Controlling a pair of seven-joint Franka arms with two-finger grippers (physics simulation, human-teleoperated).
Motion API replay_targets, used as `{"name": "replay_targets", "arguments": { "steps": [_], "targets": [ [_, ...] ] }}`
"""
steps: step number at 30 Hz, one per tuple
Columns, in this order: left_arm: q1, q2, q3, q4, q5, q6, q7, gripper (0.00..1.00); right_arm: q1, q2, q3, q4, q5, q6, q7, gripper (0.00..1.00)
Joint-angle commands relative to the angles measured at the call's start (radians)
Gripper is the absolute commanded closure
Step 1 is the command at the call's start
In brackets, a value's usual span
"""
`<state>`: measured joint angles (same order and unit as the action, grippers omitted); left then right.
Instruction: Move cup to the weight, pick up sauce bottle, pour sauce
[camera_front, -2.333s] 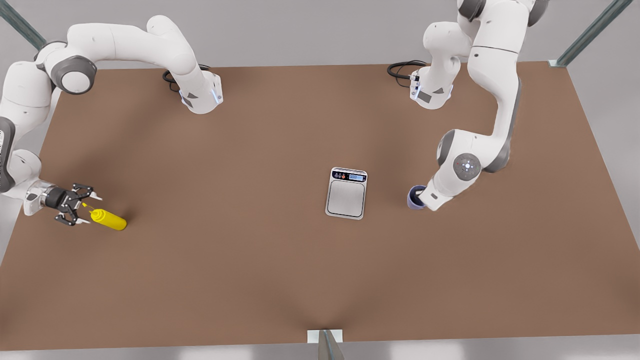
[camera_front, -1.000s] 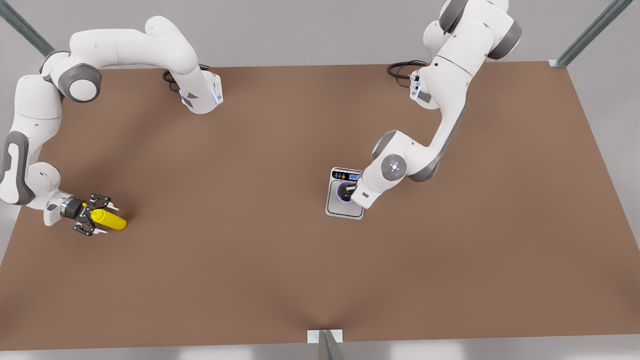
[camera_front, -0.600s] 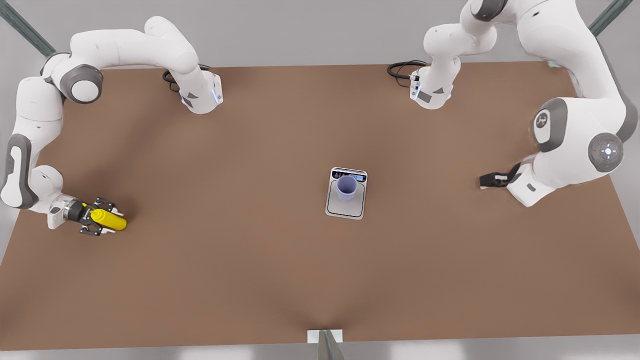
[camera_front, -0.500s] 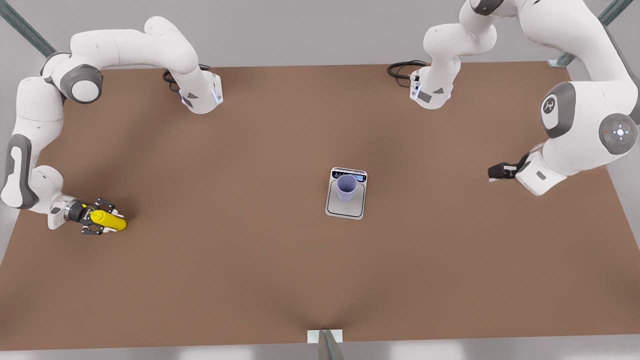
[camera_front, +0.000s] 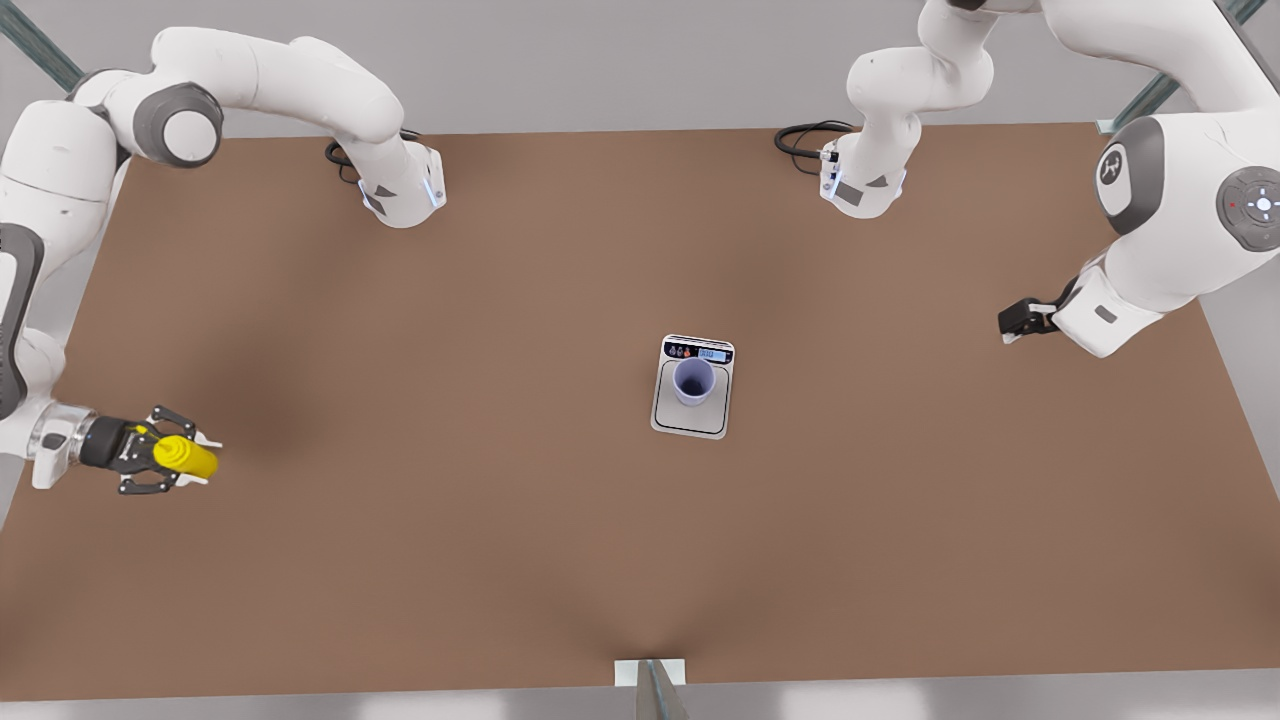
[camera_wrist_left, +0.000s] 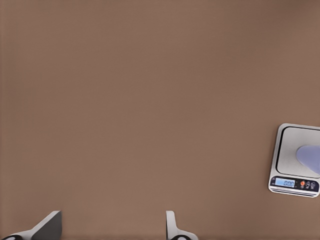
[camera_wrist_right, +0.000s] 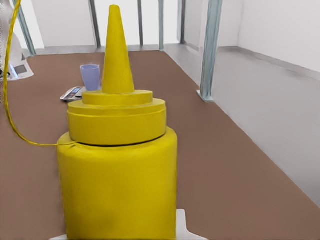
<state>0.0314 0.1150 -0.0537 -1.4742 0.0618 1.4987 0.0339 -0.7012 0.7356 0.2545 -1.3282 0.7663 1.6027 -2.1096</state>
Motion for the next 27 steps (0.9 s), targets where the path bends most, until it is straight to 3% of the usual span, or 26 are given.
{"name": "replay_targets", "arguments": {
  "steps": [1,12,27],
  "targets": [
    [0.001,0.000,0.000,0.000,0.012,0.000,0.000,0.00,0.008,-0.005,0.000,0.000,-0.004,0.003,0.010,0.51],
    [0.013,0.026,0.002,0.002,0.012,0.000,-0.003,0.00,0.450,-0.288,0.032,0.001,-0.401,0.220,0.526,0.51],
    [0.013,0.092,0.002,0.002,0.015,0.025,0.004,0.00,1.083,-0.298,0.031,0.086,-0.881,0.230,1.243,0.50]
  ]
}}
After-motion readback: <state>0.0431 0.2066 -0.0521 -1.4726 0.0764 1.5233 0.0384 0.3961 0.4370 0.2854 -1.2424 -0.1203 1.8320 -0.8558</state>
